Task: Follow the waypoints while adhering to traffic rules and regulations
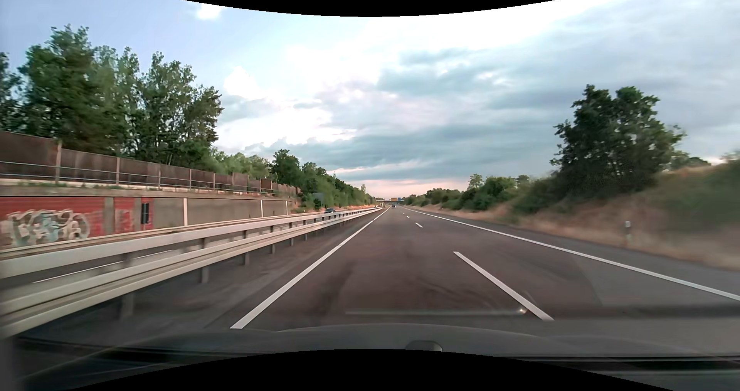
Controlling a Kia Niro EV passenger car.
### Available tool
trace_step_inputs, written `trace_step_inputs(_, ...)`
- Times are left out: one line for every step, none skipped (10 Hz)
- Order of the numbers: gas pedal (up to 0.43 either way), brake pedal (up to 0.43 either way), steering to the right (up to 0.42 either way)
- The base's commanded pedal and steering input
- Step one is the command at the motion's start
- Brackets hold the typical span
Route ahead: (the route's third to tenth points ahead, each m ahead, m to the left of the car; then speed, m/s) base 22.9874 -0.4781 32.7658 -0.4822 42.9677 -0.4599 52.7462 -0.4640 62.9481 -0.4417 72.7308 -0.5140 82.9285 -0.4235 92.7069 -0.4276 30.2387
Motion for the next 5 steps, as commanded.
trace_step_inputs(0.118, 0.0, -0.002)
trace_step_inputs(0.138, 0.0, -0.002)
trace_step_inputs(0.138, 0.0, -0.003)
trace_step_inputs(0.138, 0.0, -0.004)
trace_step_inputs(0.138, 0.0, -0.003)
